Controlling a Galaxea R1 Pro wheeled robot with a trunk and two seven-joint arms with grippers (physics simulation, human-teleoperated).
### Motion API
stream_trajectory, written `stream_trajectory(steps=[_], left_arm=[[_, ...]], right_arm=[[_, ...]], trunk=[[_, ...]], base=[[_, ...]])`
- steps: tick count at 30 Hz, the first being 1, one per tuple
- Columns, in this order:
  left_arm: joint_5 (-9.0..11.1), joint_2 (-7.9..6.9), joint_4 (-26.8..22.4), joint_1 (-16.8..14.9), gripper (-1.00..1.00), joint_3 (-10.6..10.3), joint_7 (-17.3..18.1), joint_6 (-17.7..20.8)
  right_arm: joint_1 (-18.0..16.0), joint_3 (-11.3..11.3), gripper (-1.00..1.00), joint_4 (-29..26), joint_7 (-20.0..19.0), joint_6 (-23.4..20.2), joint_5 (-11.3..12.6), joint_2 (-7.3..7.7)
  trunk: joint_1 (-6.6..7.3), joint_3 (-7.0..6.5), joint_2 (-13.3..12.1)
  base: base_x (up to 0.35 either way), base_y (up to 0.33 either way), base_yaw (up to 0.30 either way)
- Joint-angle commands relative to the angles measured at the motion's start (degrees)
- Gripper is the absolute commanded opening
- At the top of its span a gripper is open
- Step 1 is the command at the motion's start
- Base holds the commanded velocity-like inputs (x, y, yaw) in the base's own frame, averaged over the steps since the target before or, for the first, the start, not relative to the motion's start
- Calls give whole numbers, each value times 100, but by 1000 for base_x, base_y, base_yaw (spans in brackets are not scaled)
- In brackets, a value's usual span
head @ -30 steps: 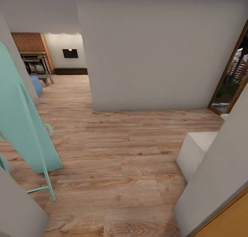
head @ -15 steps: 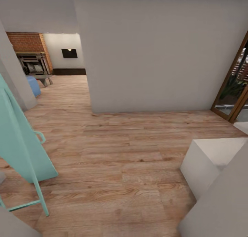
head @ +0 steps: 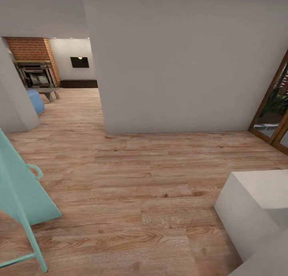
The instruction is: Move the two storage containers from the living room to the garage. In the garage, place one container on the floor and stack the other container on top of it (either order is fine).
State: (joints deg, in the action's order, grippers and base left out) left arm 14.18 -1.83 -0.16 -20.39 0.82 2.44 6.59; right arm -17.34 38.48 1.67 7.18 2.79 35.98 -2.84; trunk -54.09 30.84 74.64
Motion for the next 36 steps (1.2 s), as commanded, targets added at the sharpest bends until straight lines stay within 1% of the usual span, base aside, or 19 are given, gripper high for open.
stream_trajectory(steps=[1,23,27,36], left_arm=[[41,-2,-2,-2,100,4,19,26],[41,-2,-2,-1,100,6,19,26],[41,-2,-2,-2,100,6,19,26],[41,-2,-2,-1,100,6,19,26]], right_arm=[[-6,45,100,18,3,29,50,-6],[-6,45,100,18,2,37,50,-2],[-6,45,100,18,2,56,50,9],[-6,45,100,18,2,55,49,12]], trunk=[[-3,5,2],[-3,5,2],[-3,5,2],[-3,5,2]], base=[[322,0,0],[322,0,1],[322,0,166],[322,0,256]])
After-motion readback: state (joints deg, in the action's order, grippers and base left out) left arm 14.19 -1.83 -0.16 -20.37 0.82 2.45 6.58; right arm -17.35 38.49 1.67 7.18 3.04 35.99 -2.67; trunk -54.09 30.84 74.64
